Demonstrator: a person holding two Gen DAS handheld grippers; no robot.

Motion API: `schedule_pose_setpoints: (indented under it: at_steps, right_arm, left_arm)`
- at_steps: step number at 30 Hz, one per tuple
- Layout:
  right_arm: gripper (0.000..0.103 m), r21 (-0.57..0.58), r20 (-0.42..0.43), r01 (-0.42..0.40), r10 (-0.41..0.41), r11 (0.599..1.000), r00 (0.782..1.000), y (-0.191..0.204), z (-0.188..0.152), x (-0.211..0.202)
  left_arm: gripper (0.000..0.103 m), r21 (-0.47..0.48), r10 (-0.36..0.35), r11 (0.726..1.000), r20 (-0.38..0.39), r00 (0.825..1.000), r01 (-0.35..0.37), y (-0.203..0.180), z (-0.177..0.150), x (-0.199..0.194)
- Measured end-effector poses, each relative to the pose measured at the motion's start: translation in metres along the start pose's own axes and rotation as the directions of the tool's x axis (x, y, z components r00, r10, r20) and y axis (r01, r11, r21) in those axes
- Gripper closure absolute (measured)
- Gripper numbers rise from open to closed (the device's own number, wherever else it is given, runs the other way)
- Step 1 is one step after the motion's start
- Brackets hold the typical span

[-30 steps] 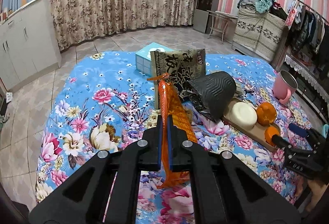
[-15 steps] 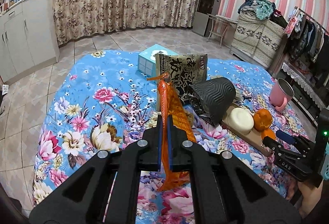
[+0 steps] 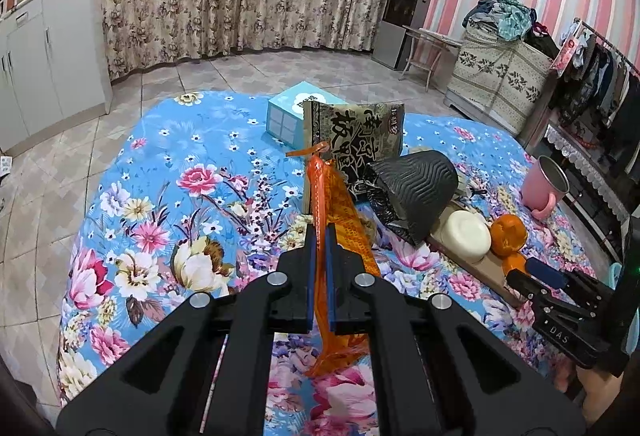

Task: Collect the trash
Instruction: 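Grasp the orange snack bag with the left gripper while the right gripper grasps the orange peel, then carry the snack bag and orange peel over the wastebasket with both grippers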

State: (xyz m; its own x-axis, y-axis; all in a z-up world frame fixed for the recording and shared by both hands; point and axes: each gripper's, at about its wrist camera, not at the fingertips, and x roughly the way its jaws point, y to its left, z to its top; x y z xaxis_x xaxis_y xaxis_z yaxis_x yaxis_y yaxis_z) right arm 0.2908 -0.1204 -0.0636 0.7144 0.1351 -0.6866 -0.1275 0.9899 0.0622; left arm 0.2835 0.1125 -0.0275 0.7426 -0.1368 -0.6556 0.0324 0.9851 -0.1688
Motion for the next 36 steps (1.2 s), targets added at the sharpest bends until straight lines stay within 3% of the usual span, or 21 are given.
schedule_pose_setpoints:
  at_steps: [7, 17, 28, 36]
  right_arm:
    - [0.063, -0.004, -0.006, 0.067, -0.067, 0.998, 0.998, -0.001, 0.001, 0.006]
    - [0.063, 0.037, -0.025, 0.089, -0.088, 0.995, 0.996, -0.009, 0.002, 0.010]
    - [0.063, -0.016, -0.041, 0.112, -0.112, 0.994, 0.993, 0.004, 0.007, 0.019]
    - [0.063, 0.003, 0.060, 0.058, -0.058, 0.998, 0.997, 0.002, 0.008, -0.033]
  left_arm:
    - [0.100, -0.002, -0.003, 1.000, 0.000, 1.000, 0.003, 0.001, 0.000, 0.000]
    - [0.100, -0.013, -0.007, 1.000, -0.005, 1.000, 0.007, 0.003, 0.001, -0.001]
    - [0.100, 0.011, -0.007, 1.000, -0.007, 1.000, 0.007, -0.002, -0.001, 0.004]
    - [0.100, 0.043, -0.027, 0.999, 0.024, 0.999, 0.026, -0.009, -0.003, -0.009]
